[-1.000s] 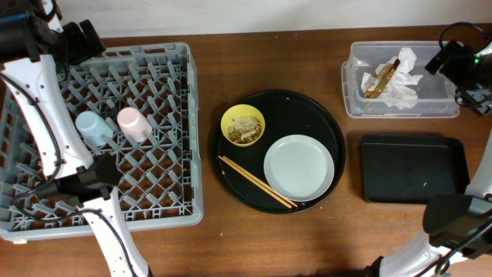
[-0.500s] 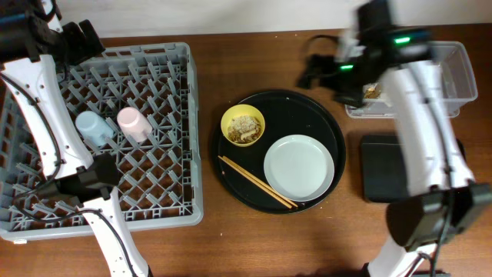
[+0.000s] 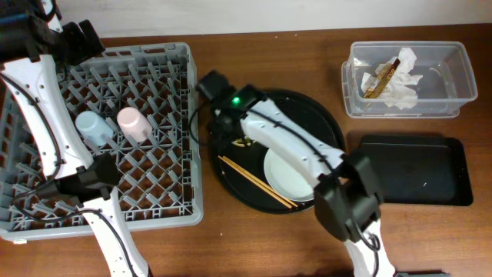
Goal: Sort waste into correct bins and load items into the dishwasher rack
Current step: 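Reach the right gripper to the yellow bowl and grasp its rim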
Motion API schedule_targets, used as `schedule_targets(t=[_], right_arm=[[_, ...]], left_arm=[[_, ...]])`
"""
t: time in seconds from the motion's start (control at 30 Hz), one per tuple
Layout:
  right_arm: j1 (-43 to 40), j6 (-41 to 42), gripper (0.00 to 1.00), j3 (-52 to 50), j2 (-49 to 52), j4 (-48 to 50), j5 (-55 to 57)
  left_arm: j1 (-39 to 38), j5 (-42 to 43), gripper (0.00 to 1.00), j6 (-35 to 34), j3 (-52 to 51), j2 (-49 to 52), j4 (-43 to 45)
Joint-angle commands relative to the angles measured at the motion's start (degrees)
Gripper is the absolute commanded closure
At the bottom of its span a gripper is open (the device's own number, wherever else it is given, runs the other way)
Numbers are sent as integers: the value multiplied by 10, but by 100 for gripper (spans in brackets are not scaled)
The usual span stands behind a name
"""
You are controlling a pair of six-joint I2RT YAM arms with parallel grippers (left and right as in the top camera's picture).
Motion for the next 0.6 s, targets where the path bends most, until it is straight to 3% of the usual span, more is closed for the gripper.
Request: schedule_targets(t=[0.0,0.13,0.33,0.5,0.57], right_arm=[[-1,-22,30,-6,28,7,31],[-1,-87,31,-6,37,14,-47],[-1,-95,32,-6,46,19,-48],[-1,-95,42,-8,67,20,-48],[-2,-95,52,-8,70,21,-48]], left_arm=[[1,-8,1,-1,4,-5,0],[1,-8,1,-1,4,-5,0],[1,-8,1,-1,4,-5,0],[1,-8,1,-1,4,-5,0],[1,-8,1,-1,4,-5,0]])
